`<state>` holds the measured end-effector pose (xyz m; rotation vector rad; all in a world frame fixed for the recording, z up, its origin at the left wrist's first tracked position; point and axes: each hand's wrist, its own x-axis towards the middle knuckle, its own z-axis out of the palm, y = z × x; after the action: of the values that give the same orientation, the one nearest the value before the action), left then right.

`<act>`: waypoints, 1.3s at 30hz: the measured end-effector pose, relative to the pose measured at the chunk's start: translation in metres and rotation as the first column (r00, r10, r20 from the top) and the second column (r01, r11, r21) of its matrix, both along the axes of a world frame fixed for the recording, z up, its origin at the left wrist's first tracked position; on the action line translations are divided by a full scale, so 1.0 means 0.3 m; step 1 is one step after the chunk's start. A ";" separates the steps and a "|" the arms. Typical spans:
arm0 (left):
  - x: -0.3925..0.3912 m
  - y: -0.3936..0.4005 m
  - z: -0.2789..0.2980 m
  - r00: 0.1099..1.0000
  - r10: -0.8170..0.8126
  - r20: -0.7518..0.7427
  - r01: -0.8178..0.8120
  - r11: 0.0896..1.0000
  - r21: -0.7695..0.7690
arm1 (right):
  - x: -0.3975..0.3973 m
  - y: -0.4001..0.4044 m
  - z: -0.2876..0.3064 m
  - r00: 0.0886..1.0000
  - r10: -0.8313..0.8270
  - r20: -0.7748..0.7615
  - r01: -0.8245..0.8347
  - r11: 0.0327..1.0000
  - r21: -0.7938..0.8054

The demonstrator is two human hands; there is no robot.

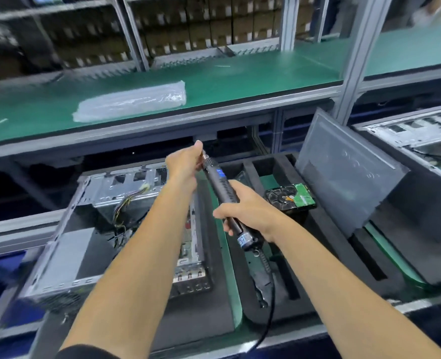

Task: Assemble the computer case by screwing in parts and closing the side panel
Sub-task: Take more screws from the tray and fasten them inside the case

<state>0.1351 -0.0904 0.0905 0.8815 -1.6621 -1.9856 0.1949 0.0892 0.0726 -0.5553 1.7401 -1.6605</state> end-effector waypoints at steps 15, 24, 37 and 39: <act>0.497 -0.529 0.000 0.982 -0.165 -0.092 0.182 0.955 0.233 | 0.498 -0.540 -0.003 0.999 -0.047 -0.024 0.048 0.999 0.005; 0.589 -0.580 -0.042 0.923 -0.384 0.017 0.375 0.909 0.181 | 0.602 -0.549 -0.032 0.996 -0.085 -0.034 0.088 0.992 0.088; 0.586 -0.512 -0.097 0.945 -0.327 0.001 0.320 0.926 0.201 | 0.628 -0.532 -0.070 0.987 -0.149 -0.056 0.154 0.981 0.117; 0.580 -0.509 -0.105 0.946 -0.322 0.029 0.316 0.939 0.135 | 0.623 -0.532 -0.078 0.988 -0.142 -0.054 0.148 0.981 0.126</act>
<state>0.3091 -0.2431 0.0589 0.7479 -1.8174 -2.3265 0.3816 -0.0704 0.0492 -0.4162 1.9456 -1.6284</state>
